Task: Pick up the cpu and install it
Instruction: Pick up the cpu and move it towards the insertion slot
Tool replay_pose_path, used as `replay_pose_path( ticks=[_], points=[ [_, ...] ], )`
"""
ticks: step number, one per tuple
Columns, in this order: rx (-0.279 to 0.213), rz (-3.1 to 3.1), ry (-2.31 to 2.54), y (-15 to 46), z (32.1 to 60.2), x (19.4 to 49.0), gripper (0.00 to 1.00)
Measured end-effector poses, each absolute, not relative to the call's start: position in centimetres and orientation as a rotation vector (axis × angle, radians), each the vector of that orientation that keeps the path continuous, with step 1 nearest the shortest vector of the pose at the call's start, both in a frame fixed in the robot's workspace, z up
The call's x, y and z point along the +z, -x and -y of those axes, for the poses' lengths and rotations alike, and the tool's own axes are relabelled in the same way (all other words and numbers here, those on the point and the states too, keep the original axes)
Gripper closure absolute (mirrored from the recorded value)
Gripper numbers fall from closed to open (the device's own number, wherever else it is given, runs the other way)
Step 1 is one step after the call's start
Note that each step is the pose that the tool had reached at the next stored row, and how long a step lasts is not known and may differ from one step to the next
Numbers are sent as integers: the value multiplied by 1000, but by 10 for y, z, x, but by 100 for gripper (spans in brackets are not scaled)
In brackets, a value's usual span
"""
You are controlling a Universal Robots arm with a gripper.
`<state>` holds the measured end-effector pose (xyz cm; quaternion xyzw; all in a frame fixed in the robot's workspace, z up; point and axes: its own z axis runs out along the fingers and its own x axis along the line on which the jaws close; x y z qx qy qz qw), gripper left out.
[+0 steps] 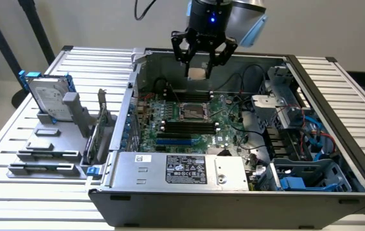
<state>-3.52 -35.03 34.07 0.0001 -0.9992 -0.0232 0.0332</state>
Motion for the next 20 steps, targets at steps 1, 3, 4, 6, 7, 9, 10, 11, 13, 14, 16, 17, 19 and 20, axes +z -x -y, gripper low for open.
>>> replay_pose_path(
  ticks=[1, 3, 4, 6, 7, 9, 10, 11, 13, 14, 16, 17, 19, 20],
  points=[
    [-71, 3074, 1, 35, 350, 339, 45],
    [-71, 3074, 2, 34, 350, 335, 45],
    [-71, 3074, 2, 34, 350, 333, 45],
    [-71, 3074, 3, 33, 349, 330, 45],
    [-71, 3074, 3, 33, 348, 328, 45],
    [-71, 3074, 3, 33, 347, 324, 45],
    [-71, 3074, 2, 32, 345, 322, 45],
    [-71, 3074, 2, 32, 344, 321, 45],
    [-71, 3074, 3, 32, 341, 317, 45],
    [-71, 3074, 2, 32, 340, 315, 45],
    [-71, 3074, 2, 32, 338, 312, 45],
    [-71, 3074, 3, 31, 336, 310, 45],
    [-72, 3074, 2, 30, 335, 306, 45],
    [-72, 3075, 3, 29, 334, 304, 45]
  ],
)
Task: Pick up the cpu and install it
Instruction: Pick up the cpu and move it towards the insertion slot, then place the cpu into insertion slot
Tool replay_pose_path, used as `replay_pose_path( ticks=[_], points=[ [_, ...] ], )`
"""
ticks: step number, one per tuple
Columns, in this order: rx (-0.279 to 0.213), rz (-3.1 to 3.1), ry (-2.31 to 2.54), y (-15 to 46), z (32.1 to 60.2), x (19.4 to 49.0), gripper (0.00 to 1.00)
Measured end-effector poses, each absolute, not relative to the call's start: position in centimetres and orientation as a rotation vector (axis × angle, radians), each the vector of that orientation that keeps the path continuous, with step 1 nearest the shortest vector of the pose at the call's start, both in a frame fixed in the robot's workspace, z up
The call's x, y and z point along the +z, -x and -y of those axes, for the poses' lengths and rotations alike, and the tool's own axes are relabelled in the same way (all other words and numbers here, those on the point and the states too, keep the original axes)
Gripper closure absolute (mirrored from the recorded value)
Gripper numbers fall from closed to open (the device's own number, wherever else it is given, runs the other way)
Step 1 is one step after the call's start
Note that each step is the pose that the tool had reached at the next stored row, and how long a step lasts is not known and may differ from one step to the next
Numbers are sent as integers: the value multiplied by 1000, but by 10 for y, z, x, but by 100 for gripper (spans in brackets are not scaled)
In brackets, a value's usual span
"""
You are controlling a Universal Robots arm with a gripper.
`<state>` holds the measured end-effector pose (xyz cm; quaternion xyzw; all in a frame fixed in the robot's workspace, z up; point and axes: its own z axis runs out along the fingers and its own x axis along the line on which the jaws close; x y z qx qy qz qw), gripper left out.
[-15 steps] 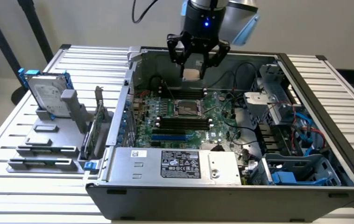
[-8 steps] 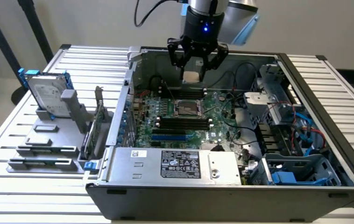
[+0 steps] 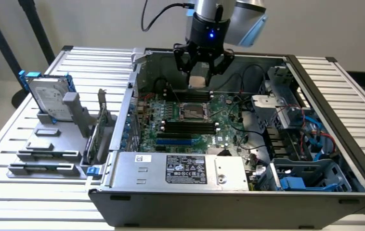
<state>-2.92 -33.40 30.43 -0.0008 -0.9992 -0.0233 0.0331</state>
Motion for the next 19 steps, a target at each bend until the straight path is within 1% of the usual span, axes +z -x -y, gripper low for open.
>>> replay_pose_path(
  ticks=[5, 19],
  points=[
    [-71, 3075, 3, 26, 333, 297, 45],
    [-71, 3074, 3, 25, 333, 297, 45]
  ],
)
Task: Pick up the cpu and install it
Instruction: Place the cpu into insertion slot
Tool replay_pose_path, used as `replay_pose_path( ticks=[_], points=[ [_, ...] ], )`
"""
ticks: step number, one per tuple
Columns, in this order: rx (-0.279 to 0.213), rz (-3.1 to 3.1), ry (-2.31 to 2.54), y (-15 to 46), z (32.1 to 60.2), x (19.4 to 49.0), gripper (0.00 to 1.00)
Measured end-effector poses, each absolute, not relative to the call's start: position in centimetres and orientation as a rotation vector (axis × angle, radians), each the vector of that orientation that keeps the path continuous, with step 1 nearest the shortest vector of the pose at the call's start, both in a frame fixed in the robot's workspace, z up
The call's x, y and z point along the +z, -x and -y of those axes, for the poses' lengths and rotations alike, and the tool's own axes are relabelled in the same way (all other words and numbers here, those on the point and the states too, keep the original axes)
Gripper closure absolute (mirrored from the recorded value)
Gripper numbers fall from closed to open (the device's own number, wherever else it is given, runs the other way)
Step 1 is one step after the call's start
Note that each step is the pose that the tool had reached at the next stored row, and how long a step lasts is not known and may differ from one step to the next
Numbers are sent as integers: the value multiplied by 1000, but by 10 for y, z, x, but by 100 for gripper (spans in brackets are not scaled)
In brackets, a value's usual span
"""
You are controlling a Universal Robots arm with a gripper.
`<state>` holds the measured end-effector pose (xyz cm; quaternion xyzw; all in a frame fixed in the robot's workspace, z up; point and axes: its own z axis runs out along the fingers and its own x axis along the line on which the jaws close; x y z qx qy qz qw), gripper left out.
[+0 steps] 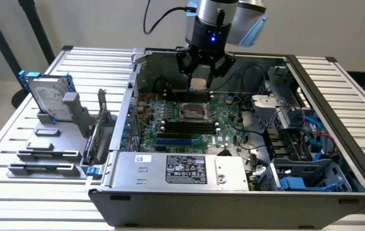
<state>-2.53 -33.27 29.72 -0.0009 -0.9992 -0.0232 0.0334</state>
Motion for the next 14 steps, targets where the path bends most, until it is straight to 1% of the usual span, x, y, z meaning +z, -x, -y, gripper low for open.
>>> replay_pose_path(
  ticks=[3, 14],
  points=[
    [-73, 3074, 24, 25, 333, 297, 45],
    [-83, 3061, 329, 25, 333, 290, 45]
  ],
)
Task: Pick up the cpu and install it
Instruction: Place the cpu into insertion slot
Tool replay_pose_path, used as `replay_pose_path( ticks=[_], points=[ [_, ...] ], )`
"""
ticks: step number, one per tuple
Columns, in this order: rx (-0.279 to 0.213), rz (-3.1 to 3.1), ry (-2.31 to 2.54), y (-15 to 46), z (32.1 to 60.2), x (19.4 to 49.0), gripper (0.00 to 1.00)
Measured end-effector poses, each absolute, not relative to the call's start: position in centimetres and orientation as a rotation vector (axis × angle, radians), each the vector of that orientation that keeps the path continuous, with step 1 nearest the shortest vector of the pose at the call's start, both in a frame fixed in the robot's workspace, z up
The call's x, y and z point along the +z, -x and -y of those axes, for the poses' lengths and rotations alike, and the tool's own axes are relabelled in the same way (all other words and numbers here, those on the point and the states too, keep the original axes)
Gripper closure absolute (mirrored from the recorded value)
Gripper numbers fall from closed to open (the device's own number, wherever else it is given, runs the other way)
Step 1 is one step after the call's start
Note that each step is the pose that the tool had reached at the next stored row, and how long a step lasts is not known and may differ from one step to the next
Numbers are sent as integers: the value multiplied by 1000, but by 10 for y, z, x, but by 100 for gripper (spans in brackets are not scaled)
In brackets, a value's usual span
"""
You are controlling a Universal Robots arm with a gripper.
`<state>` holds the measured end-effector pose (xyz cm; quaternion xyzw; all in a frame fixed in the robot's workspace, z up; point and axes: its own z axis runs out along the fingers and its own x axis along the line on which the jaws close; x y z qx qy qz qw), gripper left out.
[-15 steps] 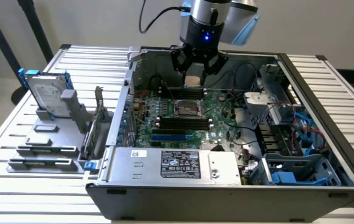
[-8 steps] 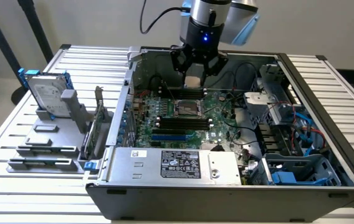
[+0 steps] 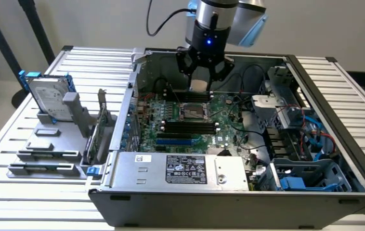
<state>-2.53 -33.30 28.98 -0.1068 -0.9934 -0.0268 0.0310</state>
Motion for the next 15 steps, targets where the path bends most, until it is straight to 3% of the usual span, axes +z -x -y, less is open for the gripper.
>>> replay_pose_path(
  ticks=[15],
  points=[
    [-94, 2999, 712, 25, 333, 282, 45]
  ],
)
